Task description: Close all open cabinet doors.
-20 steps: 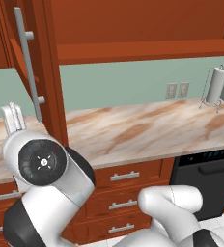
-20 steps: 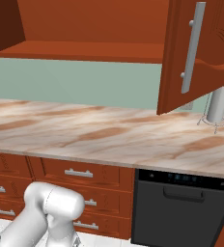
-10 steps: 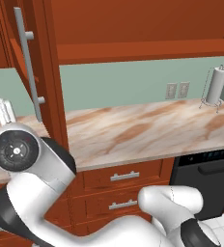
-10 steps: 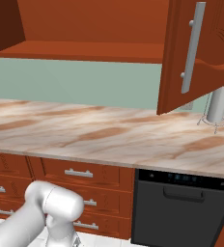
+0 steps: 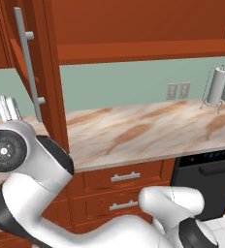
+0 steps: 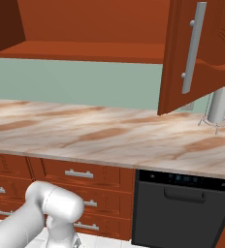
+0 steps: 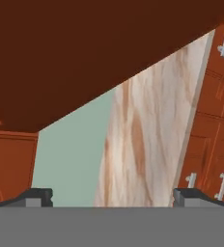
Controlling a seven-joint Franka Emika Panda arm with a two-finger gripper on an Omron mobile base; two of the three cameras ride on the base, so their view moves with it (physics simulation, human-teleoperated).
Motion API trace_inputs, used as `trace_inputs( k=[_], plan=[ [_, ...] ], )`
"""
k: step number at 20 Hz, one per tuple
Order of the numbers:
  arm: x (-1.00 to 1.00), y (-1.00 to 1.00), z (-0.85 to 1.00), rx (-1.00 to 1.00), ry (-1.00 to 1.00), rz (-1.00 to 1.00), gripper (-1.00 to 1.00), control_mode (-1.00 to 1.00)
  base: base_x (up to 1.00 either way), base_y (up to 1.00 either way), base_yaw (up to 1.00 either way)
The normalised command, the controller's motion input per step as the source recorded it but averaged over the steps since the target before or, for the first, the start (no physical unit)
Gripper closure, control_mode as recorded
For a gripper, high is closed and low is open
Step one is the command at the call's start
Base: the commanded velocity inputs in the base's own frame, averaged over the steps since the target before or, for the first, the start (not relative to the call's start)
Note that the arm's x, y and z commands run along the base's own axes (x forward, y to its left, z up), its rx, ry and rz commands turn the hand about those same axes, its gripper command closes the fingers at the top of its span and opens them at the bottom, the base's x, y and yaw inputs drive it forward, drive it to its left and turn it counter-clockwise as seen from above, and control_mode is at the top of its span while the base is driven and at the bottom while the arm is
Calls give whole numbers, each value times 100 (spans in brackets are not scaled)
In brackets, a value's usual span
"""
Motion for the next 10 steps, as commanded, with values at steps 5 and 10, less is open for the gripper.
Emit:
trace_inputs(
  k=[5,10],
  plan=[
    [-15,-17,2,0,-13,-11,-100,-100,0,0,0],
    [-3,-30,0,0,-8,-11,-100,-100,0,0,0]
  ],
)
